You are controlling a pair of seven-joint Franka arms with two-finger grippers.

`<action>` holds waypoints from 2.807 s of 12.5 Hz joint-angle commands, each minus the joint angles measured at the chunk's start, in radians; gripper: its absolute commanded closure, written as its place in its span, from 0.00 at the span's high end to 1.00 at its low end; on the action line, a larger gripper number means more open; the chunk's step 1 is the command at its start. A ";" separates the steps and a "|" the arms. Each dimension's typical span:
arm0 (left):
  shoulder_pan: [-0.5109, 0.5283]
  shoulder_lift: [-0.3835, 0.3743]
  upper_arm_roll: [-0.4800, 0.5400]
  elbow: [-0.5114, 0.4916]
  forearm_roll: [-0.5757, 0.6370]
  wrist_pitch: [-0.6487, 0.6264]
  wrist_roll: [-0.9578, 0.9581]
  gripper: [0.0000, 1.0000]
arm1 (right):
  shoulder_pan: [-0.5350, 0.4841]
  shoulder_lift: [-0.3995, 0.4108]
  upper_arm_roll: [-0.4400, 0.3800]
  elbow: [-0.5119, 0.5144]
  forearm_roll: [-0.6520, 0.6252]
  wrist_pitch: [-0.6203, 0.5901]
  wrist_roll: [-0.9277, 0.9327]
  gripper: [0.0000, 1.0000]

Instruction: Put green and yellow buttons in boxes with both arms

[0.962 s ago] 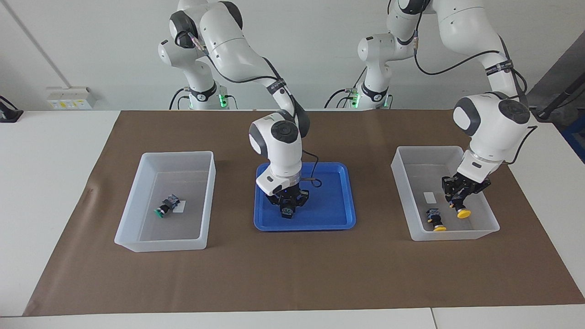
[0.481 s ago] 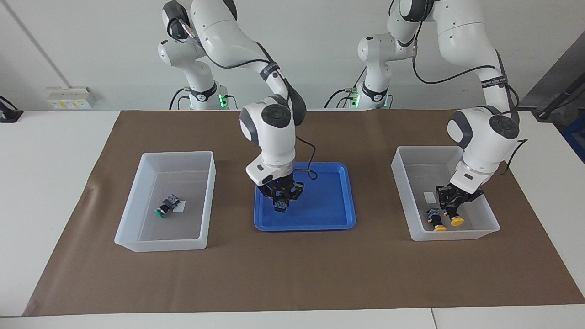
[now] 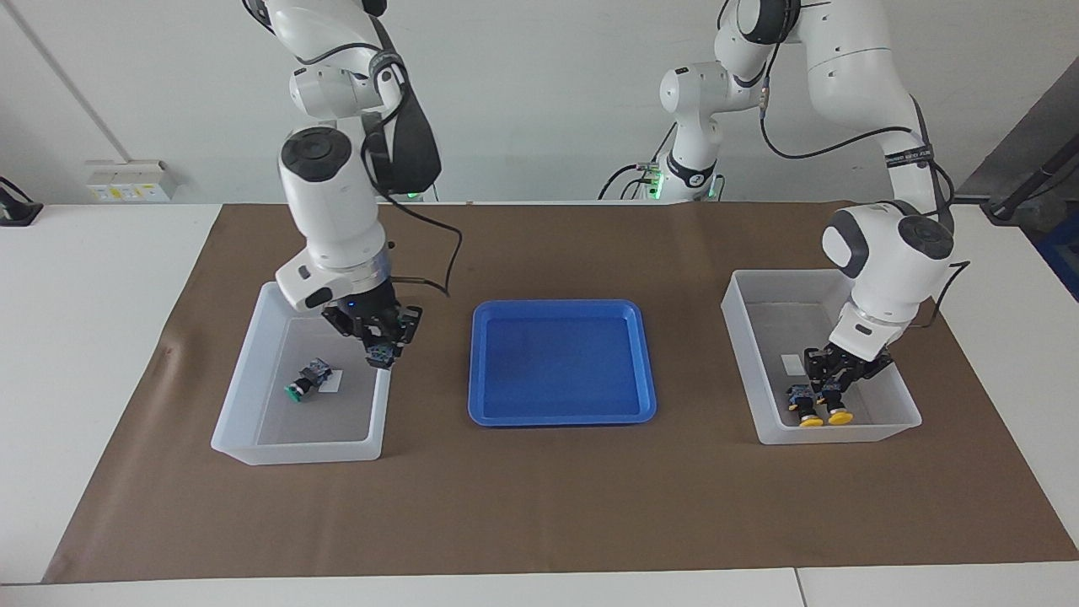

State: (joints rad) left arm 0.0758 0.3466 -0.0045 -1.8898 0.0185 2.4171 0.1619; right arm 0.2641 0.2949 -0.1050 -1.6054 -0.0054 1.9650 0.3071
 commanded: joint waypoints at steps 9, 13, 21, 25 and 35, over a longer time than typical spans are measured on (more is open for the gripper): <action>-0.048 -0.168 -0.003 0.002 -0.005 -0.144 0.011 1.00 | -0.141 -0.076 0.016 -0.452 0.028 0.468 -0.227 1.00; -0.093 -0.283 -0.011 0.003 -0.003 -0.268 0.004 1.00 | -0.135 -0.097 0.016 -0.432 0.048 0.453 -0.220 1.00; -0.120 -0.428 -0.014 0.098 -0.005 -0.539 -0.013 1.00 | -0.138 -0.299 0.010 -0.239 0.028 -0.014 -0.080 1.00; -0.111 -0.339 -0.005 0.320 -0.046 -0.726 -0.008 1.00 | -0.201 -0.350 0.004 -0.168 0.027 -0.225 -0.170 1.00; -0.110 -0.379 0.000 0.295 -0.041 -0.813 -0.010 1.00 | -0.244 -0.359 0.016 -0.001 -0.011 -0.383 -0.168 1.00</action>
State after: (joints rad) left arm -0.0346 -0.0177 -0.0082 -1.5914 -0.0194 1.6346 0.1573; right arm 0.0201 -0.0692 -0.0979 -1.6173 0.0011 1.5987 0.1117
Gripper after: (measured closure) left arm 0.000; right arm 0.000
